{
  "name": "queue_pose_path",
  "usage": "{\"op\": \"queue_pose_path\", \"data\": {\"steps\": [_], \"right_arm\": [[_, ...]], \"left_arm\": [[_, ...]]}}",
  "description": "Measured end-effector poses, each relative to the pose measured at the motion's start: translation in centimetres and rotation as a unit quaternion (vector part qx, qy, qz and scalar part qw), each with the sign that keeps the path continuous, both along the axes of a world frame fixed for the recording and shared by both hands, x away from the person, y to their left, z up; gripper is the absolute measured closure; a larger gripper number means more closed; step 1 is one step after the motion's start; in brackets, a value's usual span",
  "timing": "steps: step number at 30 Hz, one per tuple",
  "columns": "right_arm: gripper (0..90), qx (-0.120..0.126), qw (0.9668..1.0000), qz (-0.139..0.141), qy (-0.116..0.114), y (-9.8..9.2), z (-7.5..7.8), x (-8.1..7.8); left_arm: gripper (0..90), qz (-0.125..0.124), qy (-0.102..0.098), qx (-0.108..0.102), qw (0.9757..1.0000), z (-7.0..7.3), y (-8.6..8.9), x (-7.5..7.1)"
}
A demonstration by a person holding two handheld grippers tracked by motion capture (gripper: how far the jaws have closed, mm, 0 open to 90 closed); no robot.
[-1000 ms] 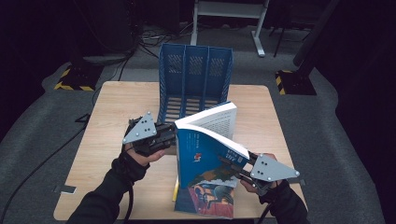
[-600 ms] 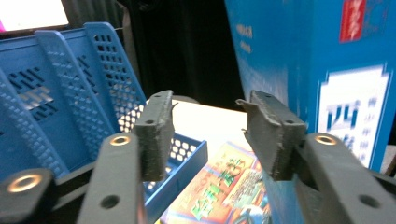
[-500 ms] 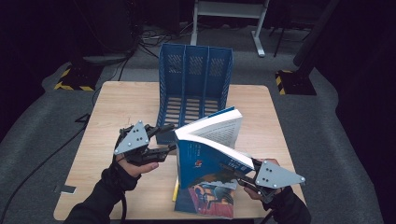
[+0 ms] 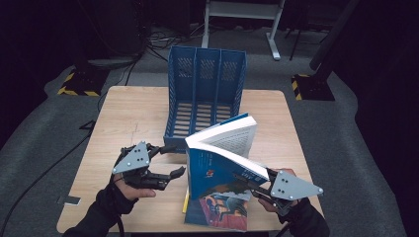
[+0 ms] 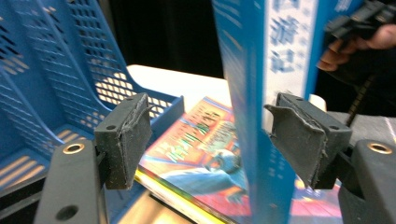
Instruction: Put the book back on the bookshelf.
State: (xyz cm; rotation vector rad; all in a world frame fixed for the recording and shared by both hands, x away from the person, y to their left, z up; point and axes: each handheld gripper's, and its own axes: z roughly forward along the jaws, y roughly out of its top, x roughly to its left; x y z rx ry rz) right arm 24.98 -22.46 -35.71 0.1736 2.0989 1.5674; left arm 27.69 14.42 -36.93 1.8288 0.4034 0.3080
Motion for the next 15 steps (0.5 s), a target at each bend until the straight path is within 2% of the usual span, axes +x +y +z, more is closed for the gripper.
{"op": "queue_pose_path", "data": {"steps": [3, 8, 12, 15], "right_arm": [[77.5, 0.000, 1.0000, -0.001, 0.000, 0.0, 0.0, 0.0], [77.1, 0.001, 1.0000, -0.001, 0.001, 0.0, 0.0, 0.0], [76.1, 0.001, 1.0000, -0.004, 0.000, 0.0, -0.1, -0.1], [75.2, 0.002, 1.0000, -0.008, 0.001, -0.1, -0.1, -0.1]], "left_arm": [[28.5, -0.019, 0.002, 0.010, 0.9998, -0.5, -0.8, -0.2], [29.3, -0.047, 0.014, 0.011, 0.9988, -1.1, -2.1, 0.1], [31.0, -0.055, 0.014, 0.018, 0.9982, -1.3, -3.3, 0.0], [33.8, -0.059, 0.010, 0.010, 0.9982, -1.2, -4.4, 0.1]]}}
